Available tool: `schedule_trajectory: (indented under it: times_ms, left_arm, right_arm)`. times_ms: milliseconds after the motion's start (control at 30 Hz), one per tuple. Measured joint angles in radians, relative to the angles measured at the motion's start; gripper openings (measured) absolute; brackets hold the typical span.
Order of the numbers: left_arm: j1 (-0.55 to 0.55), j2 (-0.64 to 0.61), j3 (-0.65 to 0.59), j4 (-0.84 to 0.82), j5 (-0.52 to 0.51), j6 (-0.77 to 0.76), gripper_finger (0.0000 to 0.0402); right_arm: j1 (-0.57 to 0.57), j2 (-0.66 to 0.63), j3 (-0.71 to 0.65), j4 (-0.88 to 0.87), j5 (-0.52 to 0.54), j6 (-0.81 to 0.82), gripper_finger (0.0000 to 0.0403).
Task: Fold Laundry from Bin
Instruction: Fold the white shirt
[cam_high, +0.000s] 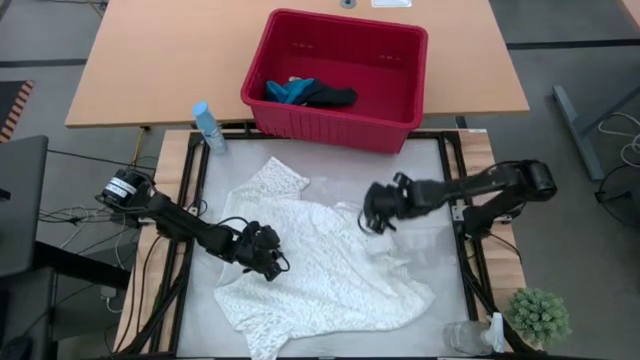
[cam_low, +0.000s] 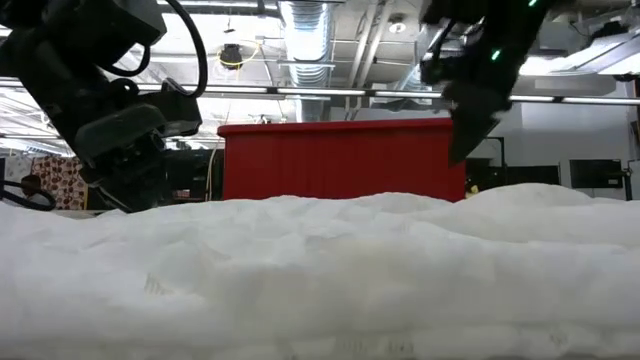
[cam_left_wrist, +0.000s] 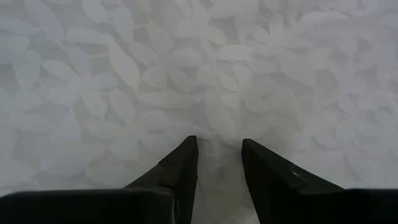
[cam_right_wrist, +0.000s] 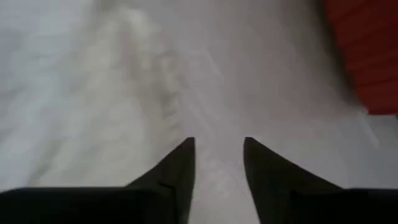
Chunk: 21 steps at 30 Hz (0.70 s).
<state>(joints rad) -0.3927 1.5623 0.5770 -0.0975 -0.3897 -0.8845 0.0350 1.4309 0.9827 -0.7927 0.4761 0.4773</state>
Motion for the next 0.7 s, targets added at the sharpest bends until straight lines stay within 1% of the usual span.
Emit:
schedule_trajectory:
  times_ms: [100, 200, 333, 467, 600, 700]
  left_arm:
    - [0.0, 0.0, 0.0, 0.0, -0.002, 0.004, 0.0119]
    - [0.0, 0.0, 0.0, 0.0, -0.004, 0.002, 0.0119]
    - [-0.001, 0.0, -0.001, 0.0, -0.005, 0.0, 0.0119]
    - [-0.001, 0.001, -0.001, 0.0, -0.005, -0.001, 0.0119]
    - [-0.001, 0.001, -0.001, 0.0, -0.005, -0.007, 0.0119]
    - [-0.001, 0.001, -0.001, 0.0, -0.006, -0.008, 0.0118]
  right_arm:
    - [-0.107, 0.025, -0.027, 0.157, -0.109, -0.129, 0.021]
    - [-0.182, 0.071, -0.047, 0.288, -0.223, -0.211, 0.023]
    - [-0.234, 0.153, -0.054, 0.382, -0.335, -0.272, 0.0234]
    - [-0.237, 0.233, -0.054, 0.433, -0.442, -0.292, 0.0232]
    - [-0.207, 0.303, -0.049, 0.447, -0.466, -0.292, 0.0229]
    - [-0.179, 0.331, -0.048, 0.448, -0.431, -0.284, 0.0211]
